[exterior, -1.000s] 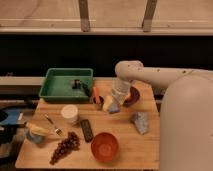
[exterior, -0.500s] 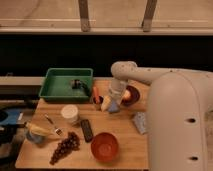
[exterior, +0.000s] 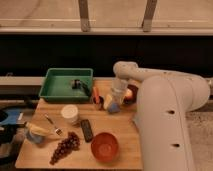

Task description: Place sponge in red bowl

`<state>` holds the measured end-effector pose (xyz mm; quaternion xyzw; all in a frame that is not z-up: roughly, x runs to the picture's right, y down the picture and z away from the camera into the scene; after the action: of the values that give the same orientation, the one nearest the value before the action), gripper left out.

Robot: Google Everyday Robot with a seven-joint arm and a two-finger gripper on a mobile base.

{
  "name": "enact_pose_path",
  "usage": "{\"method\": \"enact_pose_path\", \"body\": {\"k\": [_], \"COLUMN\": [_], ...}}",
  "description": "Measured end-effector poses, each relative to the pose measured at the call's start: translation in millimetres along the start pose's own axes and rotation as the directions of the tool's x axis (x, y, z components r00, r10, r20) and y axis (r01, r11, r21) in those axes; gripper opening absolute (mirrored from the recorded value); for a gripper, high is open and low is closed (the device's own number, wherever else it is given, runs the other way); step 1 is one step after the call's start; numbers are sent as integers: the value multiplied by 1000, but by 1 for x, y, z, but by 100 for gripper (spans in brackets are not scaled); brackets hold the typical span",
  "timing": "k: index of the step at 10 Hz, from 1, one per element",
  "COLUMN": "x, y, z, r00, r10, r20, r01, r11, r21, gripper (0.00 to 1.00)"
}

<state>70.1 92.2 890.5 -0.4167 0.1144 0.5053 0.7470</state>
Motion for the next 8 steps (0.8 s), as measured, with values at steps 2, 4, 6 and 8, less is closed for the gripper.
{"method": "enact_pose_path", "body": {"k": [2, 4, 6, 8], "x": [2, 3, 8, 6], "y": [-11, -11, 0, 18], "z": [6, 17, 20, 25], "r00": [1000, 999, 999, 999], "r10": [25, 30, 18, -10], "r20": [-15, -31, -42, -48], "r01": [-25, -30, -17, 13], "r11": [1000, 999, 1000, 998], "r21": [-8, -12, 20, 66], "gripper": [72, 72, 72, 72]}}
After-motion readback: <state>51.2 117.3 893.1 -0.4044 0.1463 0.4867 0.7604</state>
